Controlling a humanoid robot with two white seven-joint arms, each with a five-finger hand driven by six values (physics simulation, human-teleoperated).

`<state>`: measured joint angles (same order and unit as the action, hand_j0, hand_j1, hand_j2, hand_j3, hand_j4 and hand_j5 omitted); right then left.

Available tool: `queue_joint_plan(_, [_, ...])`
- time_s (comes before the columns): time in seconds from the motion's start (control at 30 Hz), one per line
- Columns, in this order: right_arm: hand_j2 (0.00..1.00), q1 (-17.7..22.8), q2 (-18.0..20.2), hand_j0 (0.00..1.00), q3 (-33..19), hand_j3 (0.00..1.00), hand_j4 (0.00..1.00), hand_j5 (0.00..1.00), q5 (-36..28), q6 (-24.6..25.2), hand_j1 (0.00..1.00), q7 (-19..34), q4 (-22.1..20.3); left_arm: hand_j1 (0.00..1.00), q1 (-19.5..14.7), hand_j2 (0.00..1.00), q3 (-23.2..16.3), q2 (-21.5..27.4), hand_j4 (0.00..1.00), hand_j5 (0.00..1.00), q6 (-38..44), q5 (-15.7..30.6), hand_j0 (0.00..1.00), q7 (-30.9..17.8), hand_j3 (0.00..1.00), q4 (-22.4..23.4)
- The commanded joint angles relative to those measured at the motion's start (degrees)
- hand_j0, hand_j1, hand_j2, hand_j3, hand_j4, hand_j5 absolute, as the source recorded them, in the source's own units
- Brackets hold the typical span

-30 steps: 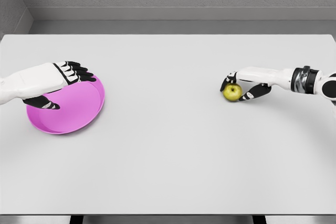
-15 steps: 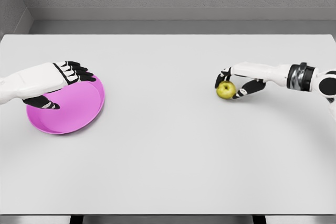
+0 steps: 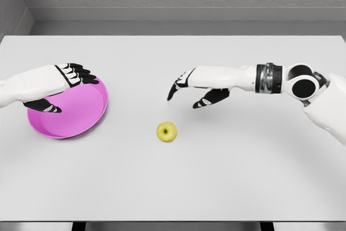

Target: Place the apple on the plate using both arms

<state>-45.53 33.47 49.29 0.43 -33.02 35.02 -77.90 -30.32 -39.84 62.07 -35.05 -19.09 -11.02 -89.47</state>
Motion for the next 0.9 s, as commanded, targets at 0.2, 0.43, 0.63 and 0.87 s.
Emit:
queue_joint_plan(0.2, [1.00,6.68,0.36,1.00,-22.39,1.00,1.00,1.00,0.19,-1.98,1.00,-0.02,15.41,1.00,-0.09,1.00,-0.06,-2.04,1.00,1.00,0.05,0.28,1.00,-3.39,1.00,-0.09])
queue_joint_plan(0.43, [1.00,7.82,5.90,1.00,-23.27,1.00,1.00,1.00,0.01,-1.98,1.00,-0.02,14.71,1.00,-9.31,1.00,-9.55,-17.06,1.00,1.00,0.05,0.55,1.00,-15.53,1.00,-0.62])
queue_joint_plan(0.63, [1.00,9.14,6.87,1.00,-23.19,1.00,1.00,1.00,0.01,-1.98,1.00,-0.02,14.10,1.00,-11.42,1.00,-13.07,-23.93,1.00,1.00,0.05,0.46,1.00,-15.61,1.00,-0.09])
queue_joint_plan(0.87, [1.00,9.85,6.78,1.00,-23.10,1.00,1.00,1.00,0.01,-1.98,1.00,-0.02,14.18,1.00,-11.69,1.00,-15.44,-26.21,1.00,1.00,0.05,-2.53,1.00,-16.23,1.00,0.09])
